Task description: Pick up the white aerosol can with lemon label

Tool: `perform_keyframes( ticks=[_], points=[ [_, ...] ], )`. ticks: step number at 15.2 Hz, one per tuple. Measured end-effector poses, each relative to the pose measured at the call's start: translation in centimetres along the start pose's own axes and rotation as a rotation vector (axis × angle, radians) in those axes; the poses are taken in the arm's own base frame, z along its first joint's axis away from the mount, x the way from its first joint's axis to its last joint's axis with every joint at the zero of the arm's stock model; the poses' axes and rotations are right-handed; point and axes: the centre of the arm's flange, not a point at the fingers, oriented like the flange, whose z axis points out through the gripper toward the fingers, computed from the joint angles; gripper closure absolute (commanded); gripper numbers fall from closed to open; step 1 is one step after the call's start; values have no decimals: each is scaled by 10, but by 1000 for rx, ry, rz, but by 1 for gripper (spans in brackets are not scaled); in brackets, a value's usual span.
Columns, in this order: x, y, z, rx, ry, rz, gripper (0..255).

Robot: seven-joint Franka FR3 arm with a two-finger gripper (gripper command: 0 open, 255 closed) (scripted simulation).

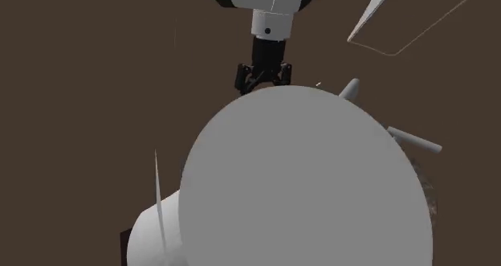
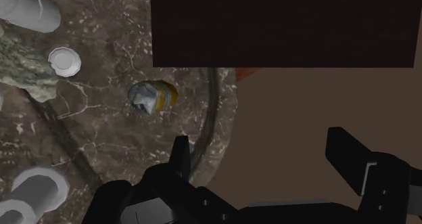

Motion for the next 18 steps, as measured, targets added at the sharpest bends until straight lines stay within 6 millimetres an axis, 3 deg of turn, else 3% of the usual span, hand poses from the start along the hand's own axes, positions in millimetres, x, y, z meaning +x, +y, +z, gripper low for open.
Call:
perform_keyframes(
  ticks=[12, 18],
  points=[
    [17, 118, 111, 81, -105, -47, 0],
    [22, 130, 148, 86, -112, -52, 0]
  ],
)
